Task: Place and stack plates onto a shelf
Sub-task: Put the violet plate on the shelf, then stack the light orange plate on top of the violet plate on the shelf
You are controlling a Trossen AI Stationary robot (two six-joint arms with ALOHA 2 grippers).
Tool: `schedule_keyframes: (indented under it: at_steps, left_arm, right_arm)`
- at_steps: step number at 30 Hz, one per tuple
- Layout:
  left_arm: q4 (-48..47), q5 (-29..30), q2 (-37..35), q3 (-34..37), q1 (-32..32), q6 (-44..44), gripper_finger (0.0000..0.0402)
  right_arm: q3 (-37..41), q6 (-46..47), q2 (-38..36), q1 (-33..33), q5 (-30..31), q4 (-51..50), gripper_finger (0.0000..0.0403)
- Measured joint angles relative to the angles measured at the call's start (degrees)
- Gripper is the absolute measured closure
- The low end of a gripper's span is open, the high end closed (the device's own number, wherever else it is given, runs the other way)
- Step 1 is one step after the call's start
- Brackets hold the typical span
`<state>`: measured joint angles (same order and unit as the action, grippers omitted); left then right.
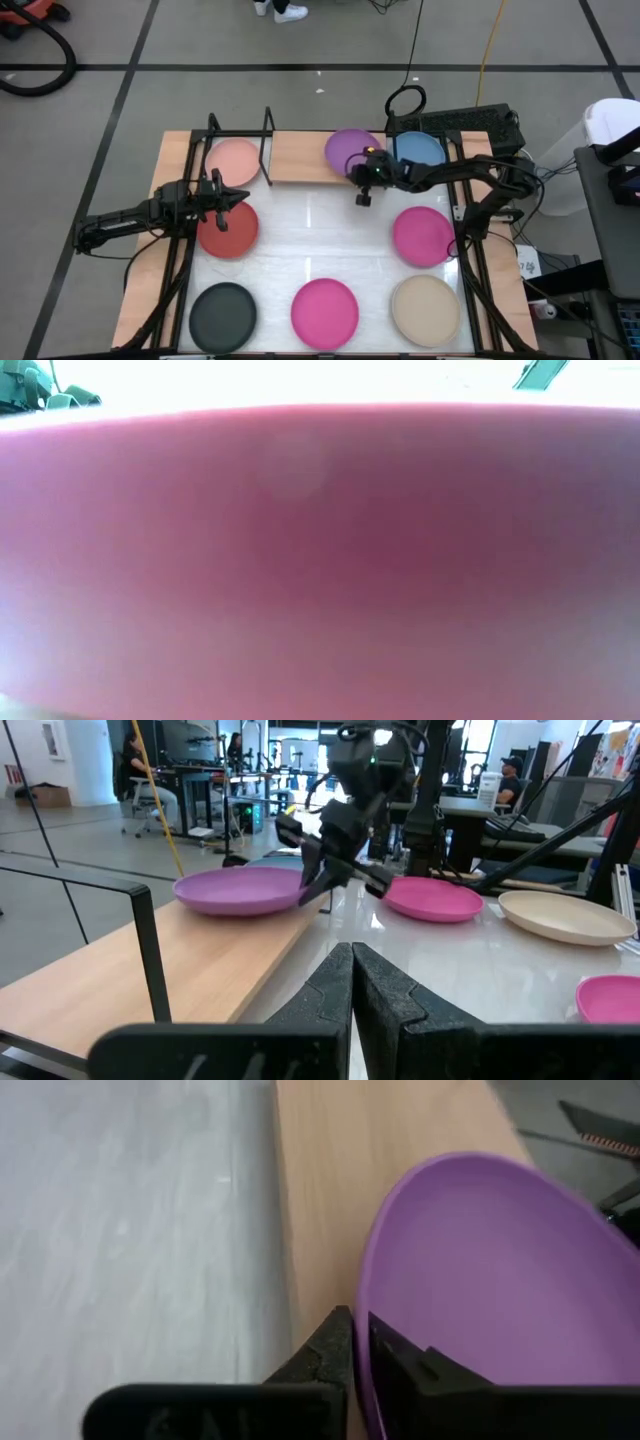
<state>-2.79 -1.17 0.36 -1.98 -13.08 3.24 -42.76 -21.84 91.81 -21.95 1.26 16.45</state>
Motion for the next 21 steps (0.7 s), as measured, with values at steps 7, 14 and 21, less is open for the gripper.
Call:
schedule_keyframes:
  at_steps: [7, 14, 21]
  left_arm:
    - [0.0, -0.02, 0.02, -0.02, 0.0, 0.0, 0.0392]
    - [0.0, 0.0, 0.01, -0.01, -0.01, 0.0, 0.0392]
    - [0.0, 0.0, 0.02, 0.0, -0.02, 0.0, 0.0392]
  right_arm:
    - [0.02, 0.58, 0.76, 0.94, -0.14, 2.18, 0.0352]
    - [0.02, 0.47, -0.57, 2.87, -0.1, 4.9, 0.032]
    - [0.05, 4.96, -11.73, 8.97, -0.13, 0.7, 0.0299]
